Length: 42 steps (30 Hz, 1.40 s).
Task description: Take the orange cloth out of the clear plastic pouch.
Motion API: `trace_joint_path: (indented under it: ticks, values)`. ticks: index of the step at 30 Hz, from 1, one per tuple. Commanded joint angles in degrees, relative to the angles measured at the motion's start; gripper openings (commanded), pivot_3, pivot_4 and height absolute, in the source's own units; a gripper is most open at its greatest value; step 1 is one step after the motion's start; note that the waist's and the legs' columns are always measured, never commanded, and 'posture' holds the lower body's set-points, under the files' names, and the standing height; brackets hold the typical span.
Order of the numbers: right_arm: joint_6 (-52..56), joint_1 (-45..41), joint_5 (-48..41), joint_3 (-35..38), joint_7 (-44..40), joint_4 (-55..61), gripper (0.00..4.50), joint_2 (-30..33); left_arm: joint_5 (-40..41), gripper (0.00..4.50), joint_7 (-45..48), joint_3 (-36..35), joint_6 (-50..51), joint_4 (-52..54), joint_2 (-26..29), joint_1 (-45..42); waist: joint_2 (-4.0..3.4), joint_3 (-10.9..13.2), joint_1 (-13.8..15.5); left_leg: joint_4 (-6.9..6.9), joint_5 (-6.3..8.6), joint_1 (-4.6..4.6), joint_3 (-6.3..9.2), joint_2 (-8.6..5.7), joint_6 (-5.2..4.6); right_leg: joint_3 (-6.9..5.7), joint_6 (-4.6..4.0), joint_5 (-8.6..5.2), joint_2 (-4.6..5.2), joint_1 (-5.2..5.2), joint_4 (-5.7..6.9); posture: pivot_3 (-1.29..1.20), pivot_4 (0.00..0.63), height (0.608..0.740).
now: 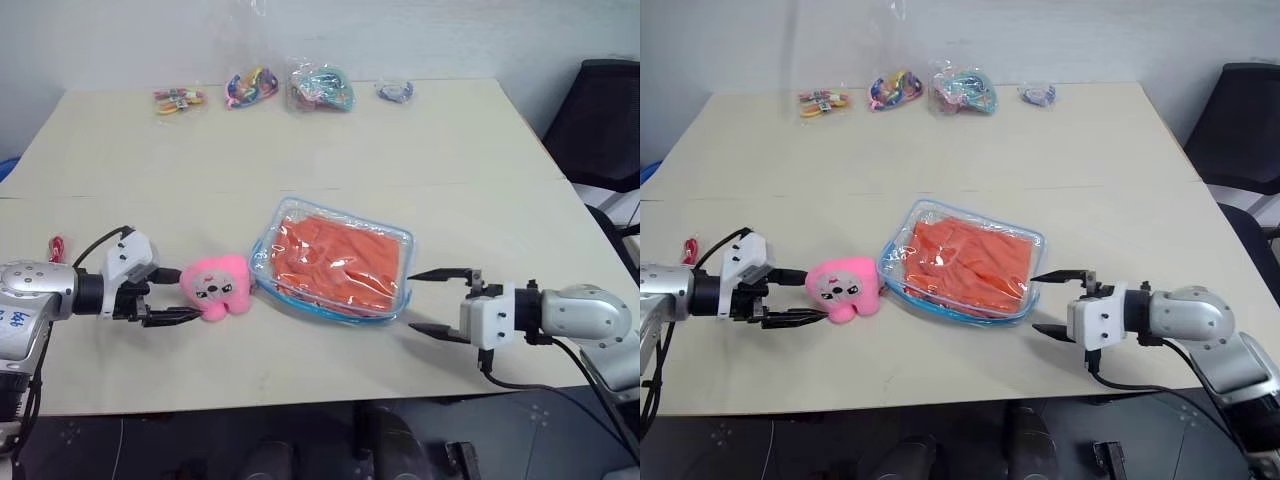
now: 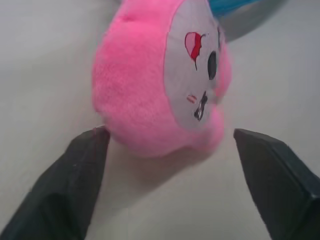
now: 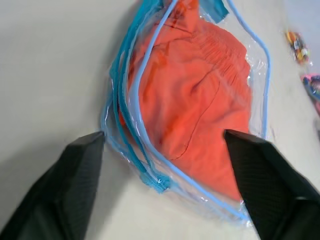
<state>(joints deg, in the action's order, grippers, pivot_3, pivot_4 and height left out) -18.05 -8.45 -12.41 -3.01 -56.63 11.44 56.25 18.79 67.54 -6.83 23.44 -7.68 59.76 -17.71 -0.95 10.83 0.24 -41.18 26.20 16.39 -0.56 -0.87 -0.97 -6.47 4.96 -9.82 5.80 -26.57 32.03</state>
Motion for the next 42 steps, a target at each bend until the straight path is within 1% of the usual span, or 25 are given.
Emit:
trace_joint_path:
  ticks: [1,3,6,8,9,12,14,18,23,26,29,31,33,34,35,42]
  values:
    - [11.7,3.2,-9.2,6.6,0.6,9.5,4.48,2.3,-0.3,4.5,0.3,-2.8,-2.5,-3.9,2.6,-7.2,0.01,0.0,0.2,0.0,0.0,0.0,0.0,-0.02,0.0,-0.01,0.0,0.0,-0.01,0.01,0.0,0.0,0.15,0.74]
    - [18.9,4.9,-14.6,9.4,1.2,13.6,4.48,2.8,0.1,4.5,1.4,-1.7,-2.3,-3.9,2.3,-12.9,0.06,0.0,0.6,-0.03,0.01,0.02,0.01,-0.12,-0.02,-0.04,0.0,0.0,-0.01,0.0,0.01,0.0,0.15,0.74]
    - [28.8,7.1,-22.0,13.3,2.7,19.1,4.48,3.0,0.8,4.5,4.0,2.3,-1.3,0.5,0.1,-23.0,0.1,0.0,1.5,-0.1,0.03,0.09,0.03,-0.16,-0.06,-0.08,0.02,0.02,0.01,0.01,0.01,0.0,0.15,0.74]
    - [33.0,7.8,-24.2,14.7,3.7,21.4,4.48,2.6,0.2,4.5,5.1,5.6,-1.9,4.0,-2.3,-26.5,0.1,0.0,1.4,-0.15,0.06,0.11,0.04,-0.24,-0.11,-0.08,0.04,0.03,0.06,0.04,0.0,0.0,0.15,0.74]
    - [34.7,8.2,-25.2,15.2,4.1,22.6,4.48,2.5,-1.0,4.5,5.5,7.5,-4.1,5.8,-3.7,-27.3,0.1,0.0,1.3,-0.13,0.08,0.14,0.02,-0.29,-0.14,-0.06,0.05,0.04,0.1,0.11,0.0,0.0,0.15,0.74]
    - [38.7,9.2,-27.5,16.6,4.9,25.4,4.48,2.1,-5.4,4.5,5.8,12.3,-10.4,9.1,-6.5,-27.2,0.1,0.0,1.2,-0.1,0.09,0.16,-0.11,-0.3,-0.17,0.01,0.07,0.05,0.12,0.17,0.0,0.0,0.15,0.74]
    - [41.0,10.4,-29.2,17.9,5.7,27.7,4.48,1.7,-9.7,4.5,5.9,16.3,-17.6,9.1,-8.6,-26.1,0.11,0.0,1.0,-0.12,0.09,0.17,-0.16,-0.25,-0.17,0.02,0.07,0.05,0.05,0.13,-0.01,0.0,0.15,0.74]
    - [44.2,11.5,-31.1,20.1,8.0,30.3,4.48,0.8,-15.6,4.5,6.6,20.5,-30.3,4.4,-9.8,-24.9,0.11,0.0,0.9,-0.1,0.1,0.13,-0.3,-0.16,-0.14,0.14,0.06,0.06,-0.09,0.13,0.0,0.0,0.15,0.74]
    - [46.1,13.7,-31.6,21.8,9.4,32.9,4.48,-0.2,-21.6,4.5,4.7,23.4,-42.0,-1.8,-11.9,-25.5,0.11,0.0,1.5,-0.12,0.11,0.14,-0.27,-0.19,-0.17,0.16,0.07,0.07,-0.09,0.15,-0.02,0.0,0.15,0.74]
    - [46.5,15.1,-31.0,21.8,10.4,34.5,4.48,-1.0,-23.4,4.5,2.3,23.9,-44.9,-5.2,-14.8,-26.3,0.11,0.0,1.9,-0.18,0.12,0.15,-0.19,-0.22,-0.22,0.16,0.1,0.08,-0.08,0.16,-0.04,0.0,0.15,0.74]
    - [46.7,15.8,-30.5,21.8,10.9,35.4,4.48,-1.6,-24.0,4.5,1.9,23.7,-45.8,-7.0,-16.1,-26.6,0.12,0.0,1.8,-0.23,0.17,0.23,-0.24,-0.23,-0.3,0.17,0.14,0.1,-0.08,0.16,-0.03,0.0,0.15,0.74]
    - [46.7,16.2,-30.3,21.8,11.0,35.6,4.5,-1.7,-24.1,4.11,1.6,23.5,-46.1,-7.7,-16.4,-26.7,0.12,0.0,1.6,-0.23,0.17,0.23,-0.26,-0.23,-0.31,0.18,0.14,0.11,-0.09,0.15,-0.03,0.0,0.15,0.74]
    - [46.6,16.5,-29.9,21.8,11.0,35.7,4.5,-1.8,-23.6,3.6,1.7,23.4,-46.1,-8.2,-16.6,-26.7,0.12,0.0,1.5,-0.23,0.17,0.23,-0.26,-0.23,-0.31,0.18,0.14,0.11,-0.09,0.16,-0.03,0.0,0.15,0.74]
    - [46.6,16.6,-29.6,21.7,11.0,35.7,4.5,-1.7,-23.3,3.21,1.9,23.4,-45.9,-8.3,-16.7,-26.8,0.12,0.0,1.5,-0.23,0.17,0.22,-0.26,-0.23,-0.31,0.18,0.14,0.11,-0.09,0.17,-0.03,0.0,0.15,0.74]
    - [46.4,16.9,-29.3,21.7,10.8,35.6,4.5,-1.7,-22.6,2.95,2.6,23.3,-45.2,-7.8,-16.5,-26.6,0.12,0.0,1.4,-0.23,0.17,0.22,-0.26,-0.23,-0.31,0.18,0.14,0.11,-0.09,0.17,-0.03,0.0,0.15,0.74]
    - [46.1,16.4,-28.4,21.0,10.3,34.9,4.5,-1.7,-21.7,2.95,2.8,22.9,-43.6,-6.5,-16.5,-26.1,0.12,0.0,1.4,-0.23,0.18,0.21,-0.26,-0.23,-0.33,0.18,0.14,0.11,-0.09,0.17,-0.03,0.0,0.15,0.74]
